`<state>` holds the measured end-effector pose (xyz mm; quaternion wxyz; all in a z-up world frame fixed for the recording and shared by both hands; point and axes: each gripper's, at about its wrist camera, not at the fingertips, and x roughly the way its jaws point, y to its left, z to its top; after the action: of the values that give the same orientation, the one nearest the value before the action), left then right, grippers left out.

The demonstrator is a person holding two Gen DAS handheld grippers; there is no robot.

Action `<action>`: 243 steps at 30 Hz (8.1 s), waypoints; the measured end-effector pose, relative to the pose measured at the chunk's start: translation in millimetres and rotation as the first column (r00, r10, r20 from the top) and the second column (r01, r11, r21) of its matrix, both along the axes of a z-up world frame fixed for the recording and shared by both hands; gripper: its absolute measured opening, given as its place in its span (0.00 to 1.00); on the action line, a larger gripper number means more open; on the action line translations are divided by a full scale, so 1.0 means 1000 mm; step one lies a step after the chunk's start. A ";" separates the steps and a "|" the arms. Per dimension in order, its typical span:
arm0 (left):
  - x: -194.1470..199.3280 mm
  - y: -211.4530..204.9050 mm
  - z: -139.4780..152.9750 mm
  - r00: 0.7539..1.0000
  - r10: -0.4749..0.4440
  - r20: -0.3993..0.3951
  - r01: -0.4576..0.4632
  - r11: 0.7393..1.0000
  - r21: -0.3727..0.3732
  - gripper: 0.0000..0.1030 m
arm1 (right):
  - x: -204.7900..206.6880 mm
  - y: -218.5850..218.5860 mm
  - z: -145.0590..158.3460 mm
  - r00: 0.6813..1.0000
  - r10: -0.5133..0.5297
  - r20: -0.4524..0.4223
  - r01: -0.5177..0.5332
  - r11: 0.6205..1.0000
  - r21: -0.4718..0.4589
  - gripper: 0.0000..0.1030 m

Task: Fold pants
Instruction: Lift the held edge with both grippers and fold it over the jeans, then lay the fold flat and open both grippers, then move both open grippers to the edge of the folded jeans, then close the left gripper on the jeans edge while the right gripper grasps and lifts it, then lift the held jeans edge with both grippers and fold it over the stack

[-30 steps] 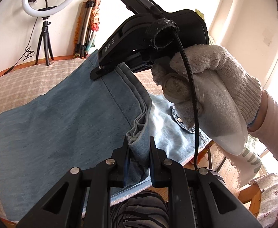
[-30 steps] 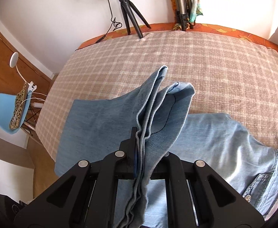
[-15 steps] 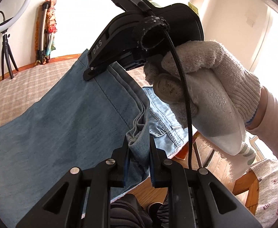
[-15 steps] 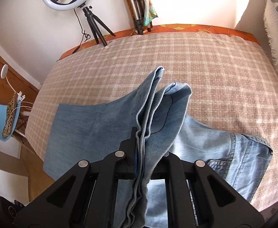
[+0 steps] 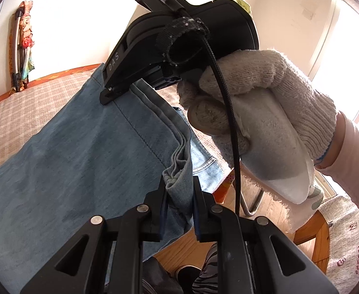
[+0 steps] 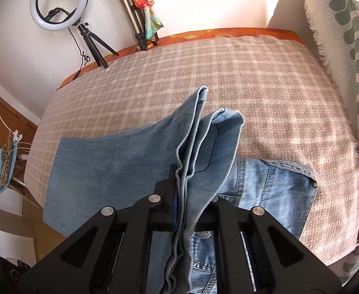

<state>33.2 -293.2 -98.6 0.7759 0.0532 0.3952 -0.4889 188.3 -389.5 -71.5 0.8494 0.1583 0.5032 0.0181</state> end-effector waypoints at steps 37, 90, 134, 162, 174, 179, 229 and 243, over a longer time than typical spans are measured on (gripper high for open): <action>0.018 -0.064 -0.021 0.989 -0.141 -0.042 0.145 0.984 0.102 0.19 | -0.011 -0.073 -0.051 0.997 -0.075 -0.026 0.074 0.996 -0.053 0.12; 0.104 0.298 -0.037 0.810 0.586 0.016 -0.569 0.779 0.265 0.69 | 0.027 0.222 -0.001 0.929 0.363 0.074 -0.366 0.930 0.038 0.54; 0.079 0.330 -0.059 0.793 0.564 -0.229 -0.570 0.820 0.043 0.17 | 0.129 0.432 -0.099 0.799 0.391 -0.458 -0.543 0.796 -0.268 0.40; 0.101 0.312 -0.058 0.771 0.562 -0.299 -0.582 0.812 0.026 0.16 | 0.119 0.354 -0.038 0.879 0.395 -0.267 -0.435 0.894 -0.106 0.21; 0.095 0.292 -0.036 0.812 0.545 -0.209 -0.555 0.832 0.014 0.10 | 0.128 0.381 -0.060 0.843 0.411 -0.347 -0.486 0.858 -0.167 0.55; 0.094 0.279 -0.029 0.825 0.533 -0.188 -0.541 0.841 0.009 0.09 | 0.127 0.383 -0.066 0.834 0.413 -0.365 -0.508 0.834 -0.217 0.49; 0.080 0.005 0.028 0.998 0.055 -0.019 -0.055 0.998 0.022 0.05 | -0.017 -0.012 0.012 0.996 -0.069 0.055 0.067 0.997 0.050 0.05; 0.090 -0.035 0.003 0.998 -0.020 -0.059 0.024 0.998 0.054 0.05 | -0.046 -0.061 -0.009 0.990 -0.137 0.040 0.135 0.989 0.055 0.05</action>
<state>122.9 -328.0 -95.2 0.7568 0.0646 0.4303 -0.4877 142.6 -450.6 -80.7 0.8550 0.2138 0.4720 -0.0233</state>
